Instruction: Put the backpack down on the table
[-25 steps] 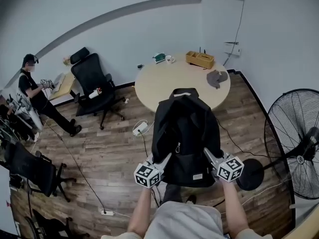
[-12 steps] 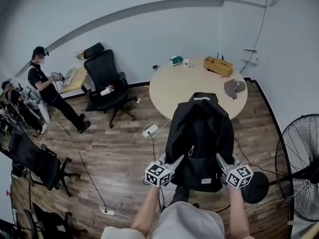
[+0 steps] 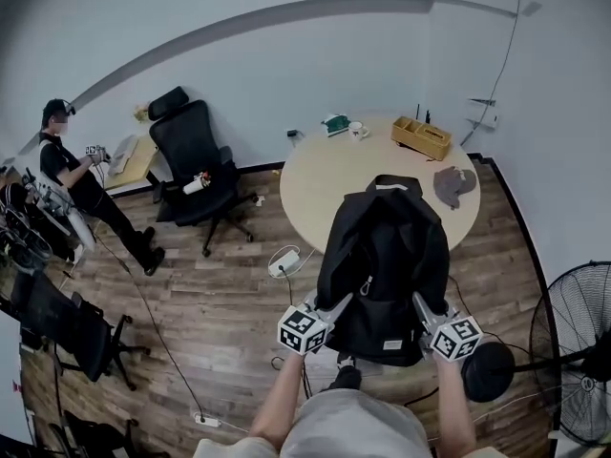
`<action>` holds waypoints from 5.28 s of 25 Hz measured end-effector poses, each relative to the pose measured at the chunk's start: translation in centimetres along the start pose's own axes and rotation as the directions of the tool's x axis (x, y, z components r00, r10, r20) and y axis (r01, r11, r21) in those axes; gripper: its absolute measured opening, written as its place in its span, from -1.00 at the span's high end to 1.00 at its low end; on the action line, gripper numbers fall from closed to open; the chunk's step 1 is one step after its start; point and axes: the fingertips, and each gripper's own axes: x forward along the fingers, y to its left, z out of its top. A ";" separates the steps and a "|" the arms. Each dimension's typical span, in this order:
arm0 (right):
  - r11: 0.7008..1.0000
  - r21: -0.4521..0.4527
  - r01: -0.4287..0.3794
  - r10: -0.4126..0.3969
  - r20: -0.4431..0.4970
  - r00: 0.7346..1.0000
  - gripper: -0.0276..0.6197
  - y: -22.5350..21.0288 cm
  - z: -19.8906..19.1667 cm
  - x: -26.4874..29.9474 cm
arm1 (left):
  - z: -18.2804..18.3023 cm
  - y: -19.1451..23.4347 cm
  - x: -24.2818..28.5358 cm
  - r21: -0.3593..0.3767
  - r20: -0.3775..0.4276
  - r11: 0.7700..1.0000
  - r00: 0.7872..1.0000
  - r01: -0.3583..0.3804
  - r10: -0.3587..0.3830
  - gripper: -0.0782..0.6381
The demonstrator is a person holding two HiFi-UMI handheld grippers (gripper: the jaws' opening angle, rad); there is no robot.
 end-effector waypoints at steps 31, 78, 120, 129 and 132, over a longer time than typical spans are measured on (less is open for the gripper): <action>0.990 -0.053 0.127 -0.127 0.018 0.992 0.70 -6.6 5.1 16.1 | 5.4 15.5 9.9 -0.006 0.032 0.988 0.987 0.155 -0.155 0.46; 0.966 -0.063 -0.251 0.242 -0.127 0.962 0.70 -26.8 7.8 38.1 | 6.8 28.4 27.7 -0.109 -0.039 0.955 0.961 -0.275 0.273 0.52; 0.998 0.025 -0.063 0.068 -0.281 0.957 0.70 -34.2 1.6 46.7 | 2.8 38.9 34.8 -0.241 -0.147 0.921 0.949 -0.306 0.277 0.46; 0.994 0.107 0.036 0.005 -0.361 0.932 0.70 -36.5 -1.5 46.3 | 0.4 40.0 36.9 -0.305 -0.236 0.902 0.942 -0.306 0.239 0.41; 0.988 0.124 0.090 -0.030 -0.419 0.907 0.70 -37.4 -3.3 45.9 | -1.4 40.4 37.3 -0.347 -0.288 0.882 0.932 -0.318 0.222 0.38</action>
